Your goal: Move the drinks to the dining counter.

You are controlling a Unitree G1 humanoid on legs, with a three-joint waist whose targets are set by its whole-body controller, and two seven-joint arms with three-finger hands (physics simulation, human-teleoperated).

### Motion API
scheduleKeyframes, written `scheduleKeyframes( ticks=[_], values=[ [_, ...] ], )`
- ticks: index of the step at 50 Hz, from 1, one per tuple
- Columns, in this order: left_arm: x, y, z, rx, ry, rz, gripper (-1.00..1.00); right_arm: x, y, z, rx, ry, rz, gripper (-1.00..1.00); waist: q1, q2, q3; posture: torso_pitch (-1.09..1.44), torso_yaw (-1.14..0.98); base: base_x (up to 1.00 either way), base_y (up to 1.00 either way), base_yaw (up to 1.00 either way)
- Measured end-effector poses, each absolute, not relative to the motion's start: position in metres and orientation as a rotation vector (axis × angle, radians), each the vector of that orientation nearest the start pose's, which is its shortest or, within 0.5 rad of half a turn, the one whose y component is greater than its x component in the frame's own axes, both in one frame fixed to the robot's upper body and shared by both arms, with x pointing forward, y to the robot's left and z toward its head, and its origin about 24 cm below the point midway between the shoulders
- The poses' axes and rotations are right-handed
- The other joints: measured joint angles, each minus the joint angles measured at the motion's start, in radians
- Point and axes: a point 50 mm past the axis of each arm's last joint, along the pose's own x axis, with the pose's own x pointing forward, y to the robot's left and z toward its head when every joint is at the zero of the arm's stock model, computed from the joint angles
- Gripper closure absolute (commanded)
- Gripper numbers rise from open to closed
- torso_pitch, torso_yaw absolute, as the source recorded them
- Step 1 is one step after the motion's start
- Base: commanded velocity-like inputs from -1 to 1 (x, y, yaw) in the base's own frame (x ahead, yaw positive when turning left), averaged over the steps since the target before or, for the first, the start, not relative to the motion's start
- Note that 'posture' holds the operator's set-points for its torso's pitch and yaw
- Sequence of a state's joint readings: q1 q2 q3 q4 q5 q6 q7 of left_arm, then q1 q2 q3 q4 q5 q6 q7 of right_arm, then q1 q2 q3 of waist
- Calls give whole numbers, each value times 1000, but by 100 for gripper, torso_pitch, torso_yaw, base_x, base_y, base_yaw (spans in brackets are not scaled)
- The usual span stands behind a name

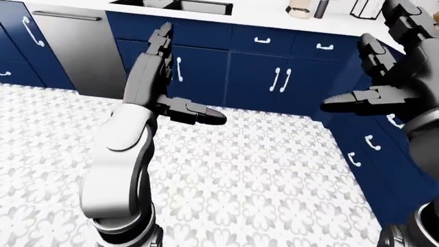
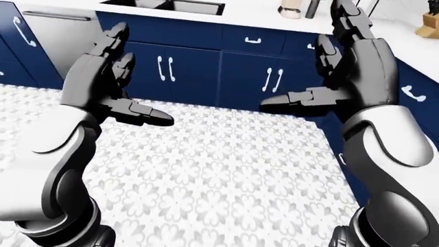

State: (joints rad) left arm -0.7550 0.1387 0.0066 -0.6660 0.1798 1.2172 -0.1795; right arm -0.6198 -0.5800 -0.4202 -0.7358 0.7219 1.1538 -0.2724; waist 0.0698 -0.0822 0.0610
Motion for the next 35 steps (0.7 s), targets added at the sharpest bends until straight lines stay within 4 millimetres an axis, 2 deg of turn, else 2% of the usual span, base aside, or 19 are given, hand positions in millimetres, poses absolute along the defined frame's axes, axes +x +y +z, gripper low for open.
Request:
scheduleKeyframes(
  ticks=[4, 5, 6, 7, 8, 10, 11, 13, 14, 15, 16, 18, 20, 23, 28, 31, 33, 34, 35],
  values=[
    [276, 125, 270, 226, -194, -120, -100, 238, -211, 296, -97, -314, -48, -100, -19, 32, 8, 0, 0, 11, -100, 0],
    [275, 126, 273, 227, -210, -115, -100, 237, -211, 297, -97, -325, -47, -100, -21, 46, 7, 0, 0, 12, -100, 0],
    [274, 127, 276, 227, -228, -105, -100, 237, -210, 299, -96, -334, -41, -100, -11, 73, 5, 0, 0, 11, -100, 0],
    [273, 130, 275, 226, -232, -91, -100, 237, -208, 297, -93, -331, -30, -100, -2, 76, 17, 0, 0, 11, -100, 0],
    [274, 132, 272, 223, -219, -80, -100, 238, -206, 293, -96, -315, -17, -100, -5, 85, 13, 0, 0, 9, -100, 0],
    [277, 134, 270, 222, -194, -68, -100, 240, -205, 290, -100, -287, -2, -100, -13, 103, -15, 0, 0, 11, -89, 0],
    [277, 134, 271, 223, -195, -67, -100, 240, -205, 291, -101, -288, -3, -100, -11, 97, -23, 0, 0, 9, -40, 0],
    [275, 132, 278, 227, -229, -71, -100, 237, -206, 298, -103, -327, -15, -100, -13, 36, -8, 0, 0, 8, -36, 0],
    [273, 129, 282, 229, -253, -82, -100, 235, -209, 299, -101, -342, -32, -100, -31, 1, -5, 0, 0, 7, -20, 0],
    [271, 126, 279, 225, -256, -98, -100, 235, -211, 298, -94, -338, -48, -100, -41, 18, 10, 0, 0, 2, -5, 0],
    [272, 123, 274, 229, -233, -123, -100, 237, -214, 294, -90, -315, -66, -100, -49, 18, 8, 0, 0, 2, 0, 0],
    [277, 120, 270, 236, -193, -149, -100, 240, -216, 292, -92, -293, -81, -100, -59, 3, 14, 0, 0, 0, 0, 0],
    [279, 123, 272, 232, -184, -137, -100, 240, -213, 294, -99, -298, -72, -100, -58, 4, 19, 0, 0, 0, 0, 0],
    [278, 129, 276, 228, -203, -103, -100, 239, -210, 296, -103, -310, -51, -100, -58, 22, 20, 0, 0, 19, -17, 0],
    [273, 125, 281, 234, -243, -117, -100, 238, -212, 297, -104, -320, -63, -100, -49, 91, 45, 0, 0, 53, -43, 0],
    [273, 125, 279, 233, -236, -121, -100, 238, -211, 298, -104, -328, -59, -100, -34, 112, 37, 0, 0, 57, -46, 0],
    [275, 126, 279, 231, -229, -114, -100, 237, -210, 300, -108, -337, -53, -100, -23, 143, 13, 0, 0, 57, -46, 0],
    [275, 128, 277, 231, -221, -103, -100, 237, -208, 299, -102, -338, -43, -100, -12, 139, 10, 0, 0, 57, -46, 0],
    [275, 131, 273, 227, -206, -92, -100, 237, -206, 296, -104, -328, -31, -100, -11, 130, 18, 0, 0, 57, -46, 0]
  ],
)
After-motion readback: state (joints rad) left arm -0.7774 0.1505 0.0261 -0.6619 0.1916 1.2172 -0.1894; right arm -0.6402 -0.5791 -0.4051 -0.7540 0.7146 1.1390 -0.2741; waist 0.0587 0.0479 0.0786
